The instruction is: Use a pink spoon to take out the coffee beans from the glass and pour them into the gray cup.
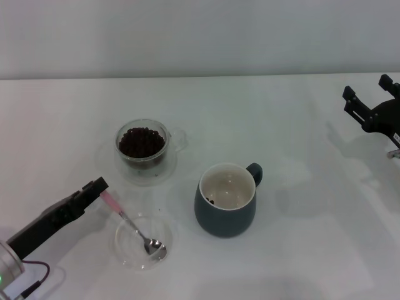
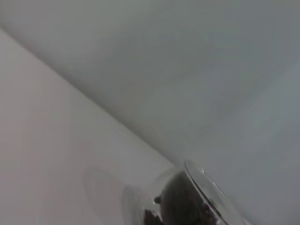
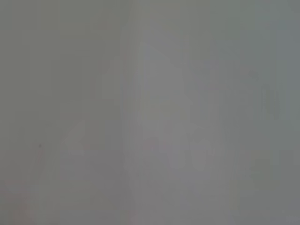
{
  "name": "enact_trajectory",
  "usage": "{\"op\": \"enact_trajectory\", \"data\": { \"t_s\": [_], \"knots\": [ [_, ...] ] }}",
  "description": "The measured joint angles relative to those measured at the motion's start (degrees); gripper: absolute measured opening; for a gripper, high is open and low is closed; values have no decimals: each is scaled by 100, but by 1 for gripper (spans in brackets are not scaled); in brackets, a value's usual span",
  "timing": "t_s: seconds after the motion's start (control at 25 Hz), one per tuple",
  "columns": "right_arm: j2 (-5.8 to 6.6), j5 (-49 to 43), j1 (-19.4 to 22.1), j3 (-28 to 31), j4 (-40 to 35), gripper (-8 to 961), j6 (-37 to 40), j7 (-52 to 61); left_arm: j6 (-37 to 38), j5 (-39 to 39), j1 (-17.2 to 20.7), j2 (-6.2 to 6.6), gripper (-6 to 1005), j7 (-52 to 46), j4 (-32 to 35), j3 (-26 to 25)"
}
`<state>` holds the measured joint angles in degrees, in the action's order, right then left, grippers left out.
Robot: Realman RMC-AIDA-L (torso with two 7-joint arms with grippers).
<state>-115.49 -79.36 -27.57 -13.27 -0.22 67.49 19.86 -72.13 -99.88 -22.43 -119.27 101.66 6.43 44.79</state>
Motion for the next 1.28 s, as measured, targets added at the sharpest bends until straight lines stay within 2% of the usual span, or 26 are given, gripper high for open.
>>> {"op": "enact_trajectory", "data": {
  "t_s": [0.04,0.28,0.6,0.64,0.92,1.04,1.28],
  "knots": [
    [0,0,-1,0,-1,828,0,0,18,-58,16,-1,146,132,-1,-11],
    [0,10,22,0,-5,828,0,3,154,-711,233,4,393,1073,-3,-21],
    [-19,308,75,29,1,828,26,2,250,-2485,670,-1,754,3586,-2,-32],
    [-20,309,76,58,5,828,24,-3,233,-2788,721,-14,753,4137,-16,-32],
    [-54,315,103,642,296,828,69,-731,163,-3480,742,-26,746,5667,-311,-32],
    [-54,317,103,865,440,828,201,-958,192,-3675,740,-30,744,5824,-367,-32],
    [-52,317,110,901,483,828,280,-989,206,-3702,735,-22,742,5854,-522,1]
  ]
}}
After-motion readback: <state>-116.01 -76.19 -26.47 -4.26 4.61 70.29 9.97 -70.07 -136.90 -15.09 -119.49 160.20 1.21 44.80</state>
